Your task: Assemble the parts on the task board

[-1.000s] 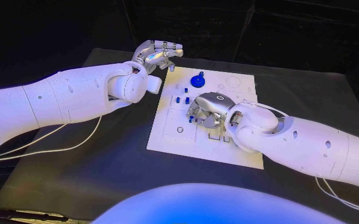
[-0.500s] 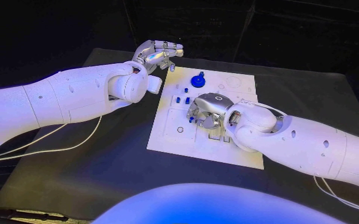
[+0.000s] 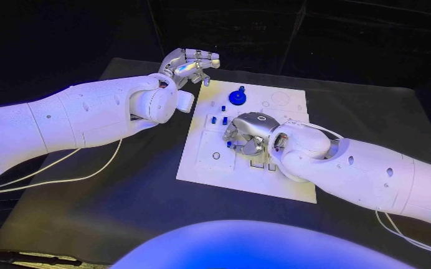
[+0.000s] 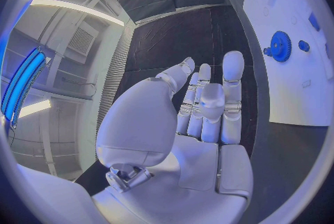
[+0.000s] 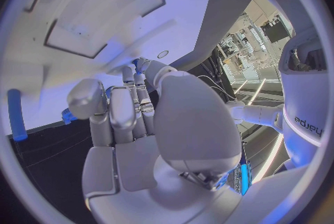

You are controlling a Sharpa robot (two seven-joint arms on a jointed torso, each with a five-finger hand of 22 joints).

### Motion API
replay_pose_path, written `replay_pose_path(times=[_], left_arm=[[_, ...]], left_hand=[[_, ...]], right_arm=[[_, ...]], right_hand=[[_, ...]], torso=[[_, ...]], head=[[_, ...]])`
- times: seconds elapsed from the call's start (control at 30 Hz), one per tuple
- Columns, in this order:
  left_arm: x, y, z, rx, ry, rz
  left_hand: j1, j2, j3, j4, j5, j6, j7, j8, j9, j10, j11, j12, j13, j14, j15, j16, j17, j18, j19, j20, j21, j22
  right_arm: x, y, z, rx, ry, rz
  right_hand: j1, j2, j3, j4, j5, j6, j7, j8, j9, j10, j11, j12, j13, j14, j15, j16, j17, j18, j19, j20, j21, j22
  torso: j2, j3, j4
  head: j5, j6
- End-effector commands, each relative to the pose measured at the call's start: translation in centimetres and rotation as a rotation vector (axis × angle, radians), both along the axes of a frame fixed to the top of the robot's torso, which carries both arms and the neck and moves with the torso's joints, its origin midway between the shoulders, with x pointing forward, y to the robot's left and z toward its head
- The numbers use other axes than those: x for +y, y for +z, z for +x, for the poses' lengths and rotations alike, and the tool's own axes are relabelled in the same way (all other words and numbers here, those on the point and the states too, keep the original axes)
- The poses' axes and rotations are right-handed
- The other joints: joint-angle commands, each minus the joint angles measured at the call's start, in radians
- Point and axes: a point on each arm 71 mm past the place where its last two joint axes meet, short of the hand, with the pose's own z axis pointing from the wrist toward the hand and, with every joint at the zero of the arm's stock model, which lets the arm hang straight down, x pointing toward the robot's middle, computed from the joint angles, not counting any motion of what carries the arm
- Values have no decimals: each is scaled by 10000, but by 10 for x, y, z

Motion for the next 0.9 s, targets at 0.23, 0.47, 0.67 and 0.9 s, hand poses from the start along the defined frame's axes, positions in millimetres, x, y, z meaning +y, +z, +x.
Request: replay_pose_path(times=[0.23, 0.47, 0.67, 0.9], left_arm=[[-1, 1, 0, 23, -108, -73], [1, 1, 0, 37, -72, -54], [2, 1, 0, 45, -63, -50], [2, 1, 0, 55, -85, -57]], left_hand=[[-11, 95, -61, 4, 17, -85, 10, 60, -10, -56, -23, 53, 10, -2, 60, 9, -14, 153, -34, 66, -34, -11], [-11, 93, -69, 5, 17, -98, 15, 65, -12, -73, -19, 57, 10, -4, 62, 11, -13, 156, -40, 67, -52, -23], [-11, 93, -69, 5, 17, -98, 15, 65, -12, -73, -19, 57, 10, -4, 62, 11, -13, 156, -40, 67, -52, -23], [-11, 93, -69, 5, 17, -98, 15, 65, -12, -73, -19, 57, 10, -4, 62, 11, -13, 156, -40, 67, -52, -23]], right_arm=[[-5, 8, -2, -427, -133, 891], [-27, 18, -10, -512, -471, 1337], [-54, 34, -4, -517, -1189, 1065], [-92, 47, 15, -715, -2313, 170]], right_hand=[[-82, -5, -77, -18, 101, -164, 57, -6, 16, -152, 48, -26, 26, 195, 89, -61, -46, -34, -7, 62, 8, 81], [-112, -23, -98, -32, 182, -168, 76, 17, 28, -171, 65, -5, 34, 182, 107, -89, -96, -28, -2, 83, 5, 60], [-287, -135, -283, 4, 95, -535, 50, -24, -2, -396, 89, -36, 26, 129, 140, -189, -246, 42, -145, 116, -187, -292], [-369, -166, -792, 71, -174, -891, 86, 1, 24, -833, 135, -2, 28, -14, 177, -478, -659, 122, -385, 174, -516, -812]], torso=[[-3, 5, -11], [-13, -8, -34], [3, -3, -29], [4, -14, 7]], head=[[-20, 3], [-107, 3], [-277, 53], [-491, 130]])
